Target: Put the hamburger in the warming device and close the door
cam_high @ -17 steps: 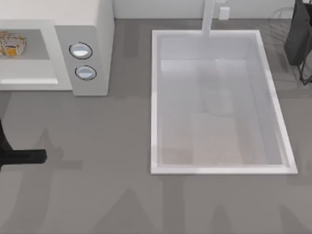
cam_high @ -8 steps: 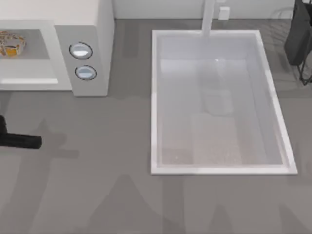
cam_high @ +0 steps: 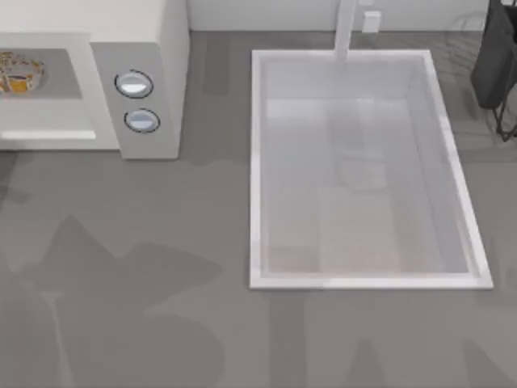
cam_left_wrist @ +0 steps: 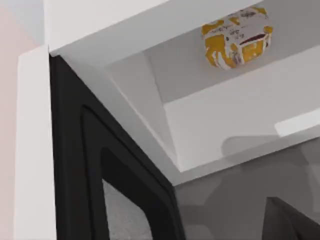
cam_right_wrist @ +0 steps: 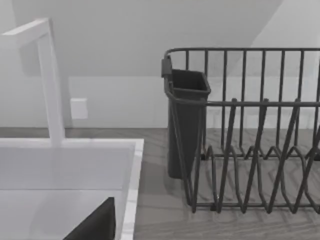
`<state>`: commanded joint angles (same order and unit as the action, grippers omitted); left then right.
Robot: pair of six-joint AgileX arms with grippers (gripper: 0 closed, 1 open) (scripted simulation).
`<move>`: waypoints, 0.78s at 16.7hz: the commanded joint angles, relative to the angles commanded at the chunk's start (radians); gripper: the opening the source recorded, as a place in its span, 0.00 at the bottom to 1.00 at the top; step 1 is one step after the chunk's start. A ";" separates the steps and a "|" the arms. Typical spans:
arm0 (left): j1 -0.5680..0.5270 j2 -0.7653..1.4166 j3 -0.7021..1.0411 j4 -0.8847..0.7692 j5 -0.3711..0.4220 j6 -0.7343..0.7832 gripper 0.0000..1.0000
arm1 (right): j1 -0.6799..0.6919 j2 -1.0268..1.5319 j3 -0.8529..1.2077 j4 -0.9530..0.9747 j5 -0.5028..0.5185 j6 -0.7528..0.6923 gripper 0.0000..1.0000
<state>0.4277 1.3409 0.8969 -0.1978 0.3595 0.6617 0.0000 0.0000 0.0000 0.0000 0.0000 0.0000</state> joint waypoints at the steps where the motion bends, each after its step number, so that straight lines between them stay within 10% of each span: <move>1: 0.093 0.081 0.095 -0.084 0.060 0.050 0.00 | 0.000 0.000 0.000 0.000 0.000 0.000 1.00; 7: 0.526 0.374 0.459 -0.475 0.269 0.230 0.00 | 0.000 0.000 0.000 0.000 0.000 0.000 1.00; 13: 0.624 0.423 0.502 -0.569 0.314 0.265 0.00 | 0.000 0.000 0.000 0.000 0.000 0.000 1.00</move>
<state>1.0521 1.7642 1.3989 -0.7668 0.6731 0.9265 0.0000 0.0000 0.0000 0.0000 0.0000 0.0000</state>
